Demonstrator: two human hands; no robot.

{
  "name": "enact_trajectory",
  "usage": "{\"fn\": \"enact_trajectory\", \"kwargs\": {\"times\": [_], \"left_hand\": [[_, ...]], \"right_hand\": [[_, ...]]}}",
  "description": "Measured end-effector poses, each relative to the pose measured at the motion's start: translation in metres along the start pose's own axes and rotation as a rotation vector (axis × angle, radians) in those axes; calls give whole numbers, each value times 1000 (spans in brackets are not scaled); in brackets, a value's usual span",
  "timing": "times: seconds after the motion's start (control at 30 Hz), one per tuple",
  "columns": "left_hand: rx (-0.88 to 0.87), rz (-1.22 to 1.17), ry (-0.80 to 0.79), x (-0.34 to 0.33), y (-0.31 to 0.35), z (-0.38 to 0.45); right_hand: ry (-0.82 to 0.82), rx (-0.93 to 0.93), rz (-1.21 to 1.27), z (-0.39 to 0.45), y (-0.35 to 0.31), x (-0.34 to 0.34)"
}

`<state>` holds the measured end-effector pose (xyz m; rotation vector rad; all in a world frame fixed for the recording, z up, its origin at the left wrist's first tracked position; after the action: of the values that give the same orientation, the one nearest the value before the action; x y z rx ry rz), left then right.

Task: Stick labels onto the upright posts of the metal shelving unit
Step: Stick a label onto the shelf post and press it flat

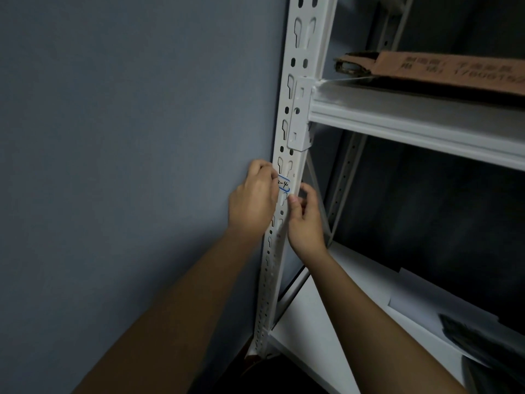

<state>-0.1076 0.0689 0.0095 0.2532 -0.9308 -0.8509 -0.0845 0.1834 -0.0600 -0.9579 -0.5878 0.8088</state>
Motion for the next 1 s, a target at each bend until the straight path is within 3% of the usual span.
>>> {"fn": "enact_trajectory", "kwargs": {"times": [0.4, 0.67, 1.0], "left_hand": [[-1, 226, 10, -3, 2, 6], [-119, 289, 167, -4, 8, 8], [-118, 236, 137, -3, 10, 7]], "right_hand": [[16, 0, 0, 0, 6, -3], [21, 1, -5, -1, 8, -3], [1, -13, 0, -1, 4, -1]]}}
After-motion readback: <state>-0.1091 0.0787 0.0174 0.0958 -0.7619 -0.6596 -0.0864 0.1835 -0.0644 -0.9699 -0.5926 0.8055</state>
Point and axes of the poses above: each hand's wrist, its own z-axis towards the middle knuckle, its own x-axis out of the back of the hand, y = z × x, the point moved 6 cm from there along z, towards the middle knuckle, and after that the axes turned 7 degrees about x, right-handed, at the moved point
